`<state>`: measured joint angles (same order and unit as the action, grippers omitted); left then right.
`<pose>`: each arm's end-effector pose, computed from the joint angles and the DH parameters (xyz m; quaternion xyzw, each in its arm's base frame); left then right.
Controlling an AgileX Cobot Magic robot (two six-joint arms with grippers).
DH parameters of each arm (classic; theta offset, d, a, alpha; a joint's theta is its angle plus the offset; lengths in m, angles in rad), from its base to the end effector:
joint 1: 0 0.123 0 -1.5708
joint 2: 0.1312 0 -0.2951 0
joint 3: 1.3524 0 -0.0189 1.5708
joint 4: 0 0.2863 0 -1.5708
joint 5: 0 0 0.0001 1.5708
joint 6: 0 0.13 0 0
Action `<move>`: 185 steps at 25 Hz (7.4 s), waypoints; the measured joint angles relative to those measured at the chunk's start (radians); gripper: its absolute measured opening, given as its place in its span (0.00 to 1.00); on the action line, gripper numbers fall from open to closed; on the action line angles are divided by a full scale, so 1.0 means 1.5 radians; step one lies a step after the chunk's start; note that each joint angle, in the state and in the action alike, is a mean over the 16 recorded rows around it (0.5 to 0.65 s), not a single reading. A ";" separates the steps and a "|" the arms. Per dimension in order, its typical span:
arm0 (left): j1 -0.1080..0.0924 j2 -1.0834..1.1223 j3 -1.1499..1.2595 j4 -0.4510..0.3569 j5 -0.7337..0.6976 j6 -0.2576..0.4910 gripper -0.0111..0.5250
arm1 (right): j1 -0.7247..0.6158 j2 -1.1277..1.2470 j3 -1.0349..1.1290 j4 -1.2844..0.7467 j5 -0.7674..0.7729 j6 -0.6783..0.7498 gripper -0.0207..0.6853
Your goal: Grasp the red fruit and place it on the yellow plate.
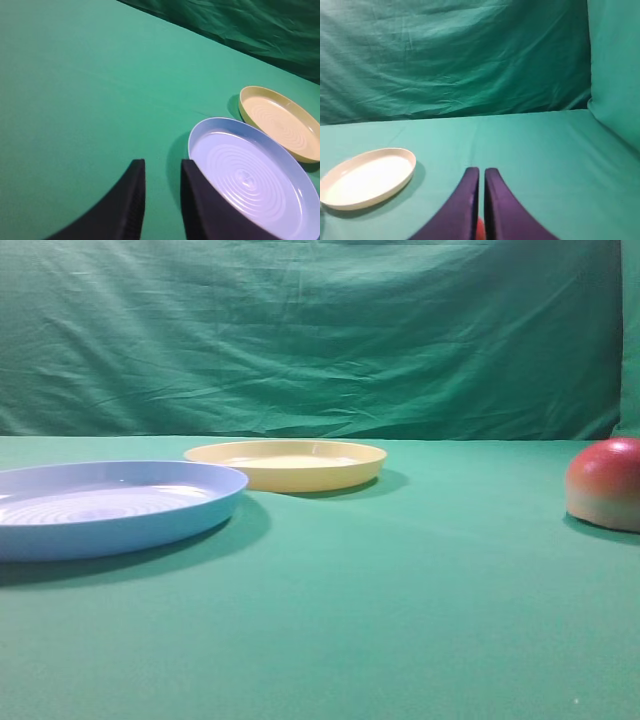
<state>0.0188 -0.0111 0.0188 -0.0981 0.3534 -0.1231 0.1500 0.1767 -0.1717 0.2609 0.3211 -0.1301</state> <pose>0.1161 -0.0022 0.1649 -0.0828 0.7922 -0.0727 0.6002 0.1257 0.0297 0.2253 -0.0378 0.7820 0.1146 0.6114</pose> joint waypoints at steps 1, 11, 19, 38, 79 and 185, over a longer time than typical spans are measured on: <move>0.000 0.000 0.000 0.000 0.000 0.000 0.31 | 0.000 0.023 -0.018 0.002 0.022 -0.006 0.03; 0.000 0.000 0.000 0.000 0.000 0.000 0.31 | 0.000 0.288 -0.172 0.005 0.214 -0.077 0.03; 0.000 0.000 0.000 0.000 0.000 0.000 0.31 | 0.006 0.433 -0.232 0.002 0.253 -0.109 0.03; 0.000 0.000 0.000 0.000 0.000 0.000 0.31 | 0.129 0.799 -0.428 -0.161 0.249 -0.013 0.47; 0.000 0.000 0.000 0.000 0.000 0.000 0.31 | 0.233 1.139 -0.849 -0.078 0.134 -0.022 0.37; 0.000 0.000 0.000 0.000 0.000 0.000 0.31 | -0.067 -0.125 0.123 -0.088 0.039 -0.014 0.03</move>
<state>0.0188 -0.0111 0.0188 -0.0981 0.3534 -0.1231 0.0499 -0.0108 0.0124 0.1283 0.3795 -0.1511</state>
